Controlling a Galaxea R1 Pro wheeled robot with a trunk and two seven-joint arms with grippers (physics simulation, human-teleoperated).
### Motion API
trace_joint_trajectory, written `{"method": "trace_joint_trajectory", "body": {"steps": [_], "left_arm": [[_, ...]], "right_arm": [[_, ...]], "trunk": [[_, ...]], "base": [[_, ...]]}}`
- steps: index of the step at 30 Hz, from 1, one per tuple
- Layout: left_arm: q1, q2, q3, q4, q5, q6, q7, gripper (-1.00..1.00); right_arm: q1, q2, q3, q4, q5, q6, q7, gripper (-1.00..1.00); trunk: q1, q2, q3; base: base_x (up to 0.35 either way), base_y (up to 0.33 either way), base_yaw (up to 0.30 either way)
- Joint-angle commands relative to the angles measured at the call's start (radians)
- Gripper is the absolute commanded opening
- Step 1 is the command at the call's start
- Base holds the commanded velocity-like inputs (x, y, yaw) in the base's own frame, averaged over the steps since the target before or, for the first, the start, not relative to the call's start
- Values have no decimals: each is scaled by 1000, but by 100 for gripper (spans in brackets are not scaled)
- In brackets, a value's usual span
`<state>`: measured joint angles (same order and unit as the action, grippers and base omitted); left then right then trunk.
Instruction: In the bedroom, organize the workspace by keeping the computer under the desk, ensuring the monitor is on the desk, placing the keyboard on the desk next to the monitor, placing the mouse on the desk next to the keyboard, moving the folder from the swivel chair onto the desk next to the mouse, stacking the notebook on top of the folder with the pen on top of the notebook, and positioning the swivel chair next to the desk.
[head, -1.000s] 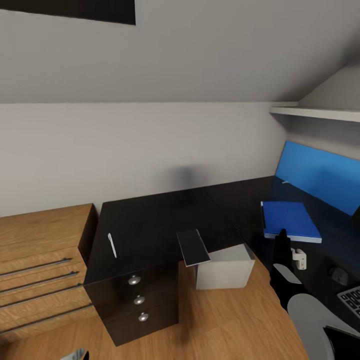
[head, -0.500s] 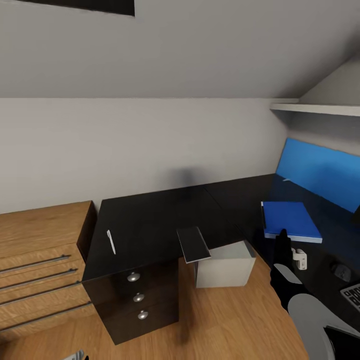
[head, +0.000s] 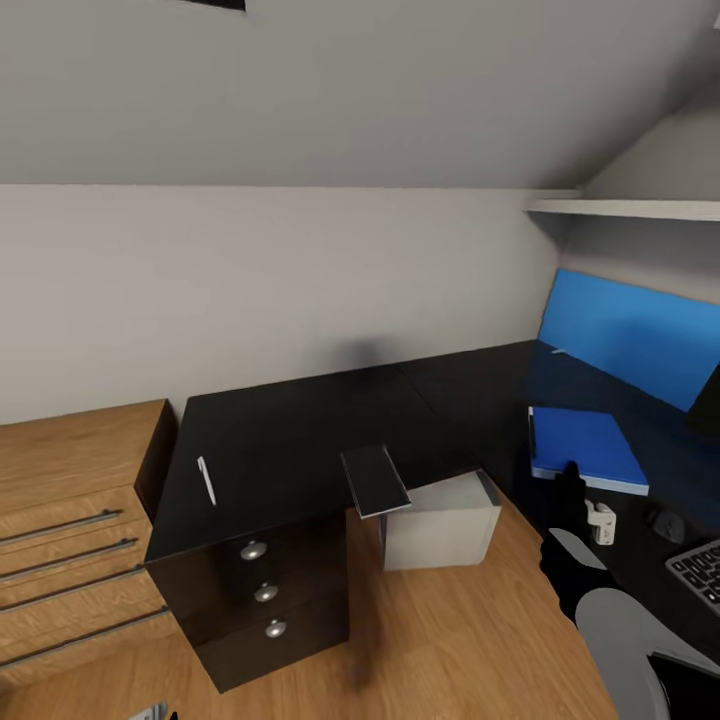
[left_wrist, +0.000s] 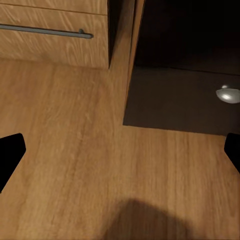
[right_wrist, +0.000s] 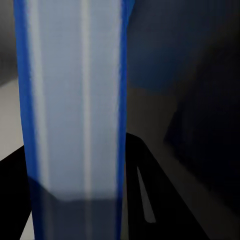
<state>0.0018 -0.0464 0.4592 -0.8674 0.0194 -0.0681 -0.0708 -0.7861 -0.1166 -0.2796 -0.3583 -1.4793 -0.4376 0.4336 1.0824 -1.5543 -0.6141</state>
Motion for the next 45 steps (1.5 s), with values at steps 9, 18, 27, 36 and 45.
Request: {"method": "trace_joint_trajectory", "body": {"steps": [9,18,27,36,45], "left_arm": [[0,0,4,0,1,-1,-7,100],[0,2,4,24,0,-3,-6,100],[0,3,5,31,0,-4,-3,100],[0,3,4,45,0,-3,-1,100],[0,3,4,47,0,-3,-2,100]], "right_arm": [[-1,0,0,2,-19,2,8,-100],[-1,0,0,9,-80,88,5,-100],[-1,-1,0,15,-138,112,7,-100],[-1,-3,0,16,-136,112,7,-100],[-1,-5,1,16,-136,111,4,-100]], "trunk": [[8,-15,-7],[8,-15,-7],[8,-15,-7],[8,-15,-7],[8,-15,-7]], "base": [[0,0,-11],[0,0,0],[8,-8,0],[83,-77,0],[29,-1,0]]}}
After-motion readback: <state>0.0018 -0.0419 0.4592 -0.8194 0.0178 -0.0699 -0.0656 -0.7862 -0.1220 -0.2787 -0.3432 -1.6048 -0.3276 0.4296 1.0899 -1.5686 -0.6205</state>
